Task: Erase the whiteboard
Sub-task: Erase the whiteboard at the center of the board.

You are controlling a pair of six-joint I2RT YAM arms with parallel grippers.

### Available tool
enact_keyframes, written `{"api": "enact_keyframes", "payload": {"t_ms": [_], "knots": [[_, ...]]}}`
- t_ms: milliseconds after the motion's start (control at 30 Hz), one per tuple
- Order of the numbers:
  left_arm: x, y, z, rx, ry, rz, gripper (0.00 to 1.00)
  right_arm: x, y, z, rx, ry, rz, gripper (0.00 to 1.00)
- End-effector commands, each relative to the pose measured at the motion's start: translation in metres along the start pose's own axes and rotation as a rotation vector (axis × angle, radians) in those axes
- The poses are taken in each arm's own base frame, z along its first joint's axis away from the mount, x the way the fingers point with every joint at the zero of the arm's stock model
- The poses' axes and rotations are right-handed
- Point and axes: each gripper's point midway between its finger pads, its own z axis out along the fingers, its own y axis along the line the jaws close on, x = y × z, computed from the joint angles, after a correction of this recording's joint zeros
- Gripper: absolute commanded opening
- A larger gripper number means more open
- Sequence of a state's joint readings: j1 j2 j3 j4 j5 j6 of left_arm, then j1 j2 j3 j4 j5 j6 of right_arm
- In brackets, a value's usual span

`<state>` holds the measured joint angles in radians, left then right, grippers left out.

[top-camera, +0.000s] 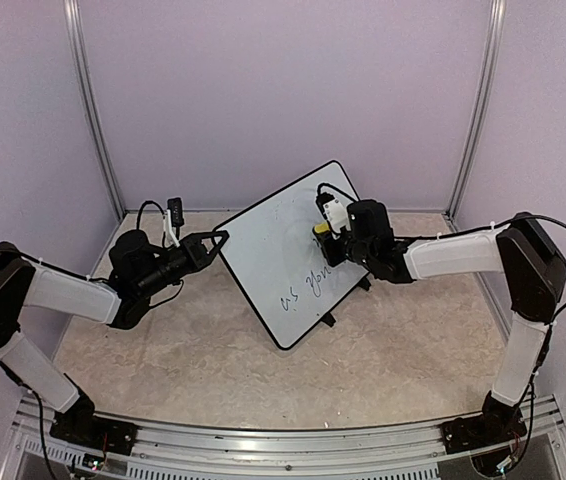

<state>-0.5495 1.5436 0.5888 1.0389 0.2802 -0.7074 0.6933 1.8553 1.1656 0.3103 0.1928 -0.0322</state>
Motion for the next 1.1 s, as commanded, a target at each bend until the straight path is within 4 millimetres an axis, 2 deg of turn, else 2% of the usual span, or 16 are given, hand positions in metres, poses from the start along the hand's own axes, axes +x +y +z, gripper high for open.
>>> {"api": "enact_keyframes", "payload": {"t_ms": [0,167,333,467,667,767,867,1067], "knots": [[-0.002,-0.055,-0.003,0.212,0.018,0.079,0.0,0.045,0.015,-0.002,-0.07,0.092,-0.002,0.0],[-0.001,-0.055,-0.002,0.215,0.02,0.076,0.0,0.059,0.012,-0.018,-0.065,0.106,0.01,0.0],[-0.001,-0.056,-0.002,0.218,0.021,0.073,0.0,0.06,0.011,-0.022,-0.06,0.106,0.01,0.0],[-0.002,-0.056,-0.003,0.217,0.019,0.074,0.0,0.048,0.013,-0.015,-0.068,0.084,0.009,0.0],[-0.002,-0.057,-0.004,0.219,0.02,0.076,0.0,0.016,0.015,0.001,-0.077,0.038,0.001,0.0],[-0.002,-0.057,-0.004,0.217,0.017,0.079,0.0,0.006,0.016,0.006,-0.084,0.022,0.003,0.0],[-0.003,-0.058,-0.005,0.218,0.016,0.081,0.0,0.009,0.016,0.007,-0.081,0.029,0.006,0.0],[-0.003,-0.057,-0.004,0.217,0.016,0.079,0.0,0.039,0.017,-0.006,-0.087,0.068,0.017,0.0]]}}
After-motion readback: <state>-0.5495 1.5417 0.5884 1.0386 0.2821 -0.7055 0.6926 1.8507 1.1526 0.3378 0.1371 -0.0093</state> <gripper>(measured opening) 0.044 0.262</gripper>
